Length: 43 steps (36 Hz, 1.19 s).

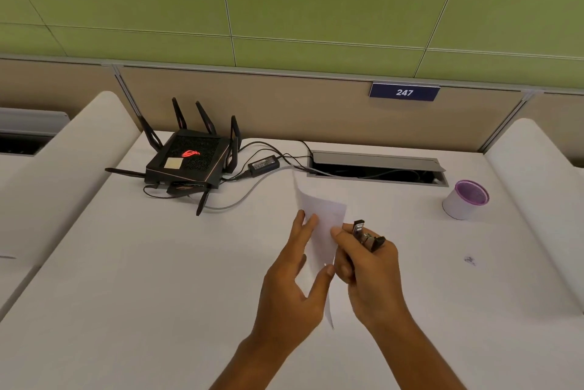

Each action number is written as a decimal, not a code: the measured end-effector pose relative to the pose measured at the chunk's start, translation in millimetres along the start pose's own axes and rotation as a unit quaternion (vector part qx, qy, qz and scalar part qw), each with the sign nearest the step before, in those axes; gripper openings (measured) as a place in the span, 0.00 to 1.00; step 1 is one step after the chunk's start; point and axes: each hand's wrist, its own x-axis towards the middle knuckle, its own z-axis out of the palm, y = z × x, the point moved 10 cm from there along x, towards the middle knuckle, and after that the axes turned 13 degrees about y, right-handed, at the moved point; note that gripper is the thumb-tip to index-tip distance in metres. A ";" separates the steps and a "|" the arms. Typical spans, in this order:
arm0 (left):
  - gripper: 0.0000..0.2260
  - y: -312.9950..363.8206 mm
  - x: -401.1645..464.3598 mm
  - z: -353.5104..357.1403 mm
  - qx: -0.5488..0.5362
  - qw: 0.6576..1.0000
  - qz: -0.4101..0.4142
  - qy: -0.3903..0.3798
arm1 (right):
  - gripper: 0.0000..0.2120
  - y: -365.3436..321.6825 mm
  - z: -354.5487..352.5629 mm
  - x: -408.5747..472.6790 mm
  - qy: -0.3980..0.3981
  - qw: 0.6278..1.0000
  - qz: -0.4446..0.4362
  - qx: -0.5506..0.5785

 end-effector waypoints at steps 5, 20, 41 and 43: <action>0.37 13.1 -1.2 -6.1 0.004 1.000 0.007 0.010 | 0.06 -5.0 9.3 -5.5 -0.044 0.991 0.094 0.087; 0.45 0.3 -25.2 2.6 0.037 0.997 -0.045 -0.059 | 0.07 12.9 21.9 -19.6 -0.084 0.953 0.231 0.179; 0.24 -42.6 -19.7 -25.7 0.059 0.983 -0.175 0.008 | 0.06 5.5 -11.0 -3.8 -0.038 0.999 0.005 -0.030; 0.25 -51.5 -19.2 -29.0 0.045 0.979 -0.201 0.008 | 0.06 11.3 -35.7 9.0 0.033 0.997 -0.029 -0.068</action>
